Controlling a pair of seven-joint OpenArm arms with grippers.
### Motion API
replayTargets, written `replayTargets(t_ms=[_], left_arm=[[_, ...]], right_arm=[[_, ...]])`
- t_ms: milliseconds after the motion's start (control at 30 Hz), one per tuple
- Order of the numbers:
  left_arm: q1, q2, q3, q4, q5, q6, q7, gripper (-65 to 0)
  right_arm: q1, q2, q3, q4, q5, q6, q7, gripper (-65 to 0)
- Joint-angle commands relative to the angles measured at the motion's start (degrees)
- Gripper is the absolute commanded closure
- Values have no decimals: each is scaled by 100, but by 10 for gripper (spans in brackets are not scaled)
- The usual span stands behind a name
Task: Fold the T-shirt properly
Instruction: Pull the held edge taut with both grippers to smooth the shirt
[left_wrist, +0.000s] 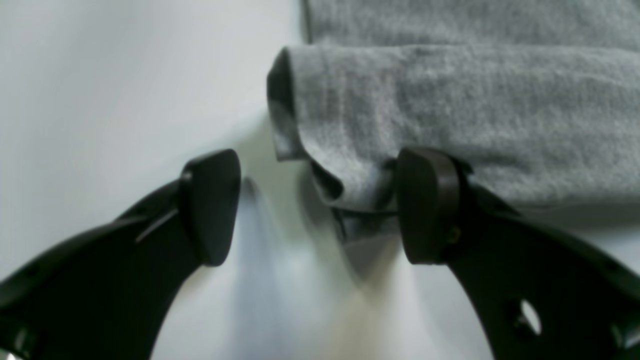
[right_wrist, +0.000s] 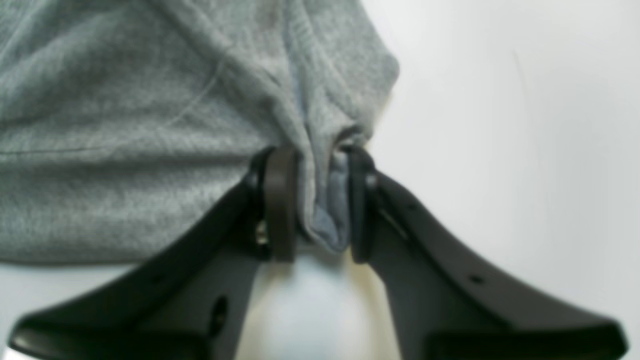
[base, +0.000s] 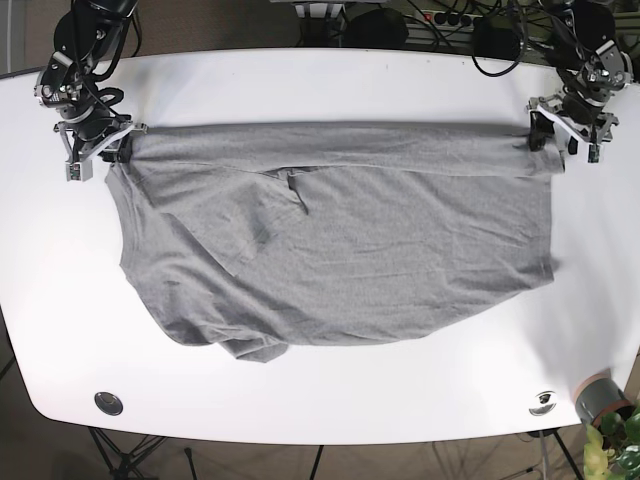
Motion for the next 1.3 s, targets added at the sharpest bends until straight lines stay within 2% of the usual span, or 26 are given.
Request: replayTargets(t_ms=[0, 67, 133, 200, 233, 300, 333, 700, 1000, 1100, 1167, 1267], left_arm=[[11, -107, -17, -74, -10, -6, -46, -422], [11, -107, -17, -82, -19, -6, -46, -367], [11, -107, -17, -91, -19, -6, -46, -283], [11, -124, -17, -100, -19, -6, -46, -140], [19, -124, -17, -100, -19, -6, -37, -93], [46, -133, -17, -82, -19, -6, -20, -38], [46, -142, -17, -65, -19, -6, -11, -35], [881, -133, -87, 709, -28, -6, -11, -61], [1417, -133, -447, 929, -10, -6, -2, -71], [1558, -142, -465, 964, -10, -6, -2, -160], [1619, -142, -474, 1061, -19, -6, -2, -265], [1663, -133, -482, 1236, -10, -6, -2, -349]], right_arm=[[16, 69, 5, 72, 16, 30, -12, -75], [7, 69, 5, 72, 16, 30, -12, -35], [-2, 69, 5, 81, 16, 30, -12, -21], [-19, 69, 14, 90, 33, 30, -12, -22], [-28, 69, 14, 98, 42, 30, -12, -22], [-46, 51, 23, 195, 24, 30, -12, -22], [-116, 42, 23, 257, 24, 30, -12, -22], [-802, -81, 41, 1021, 24, -14, -38, -22], [-1373, -221, 471, 1232, 77, 30, -38, -24], [-1522, -239, 489, 1232, 77, 30, -38, -24], [-1628, -248, 489, 1232, 77, 38, -38, -24], [-1707, -248, 489, 1232, 86, 38, -38, -25]])
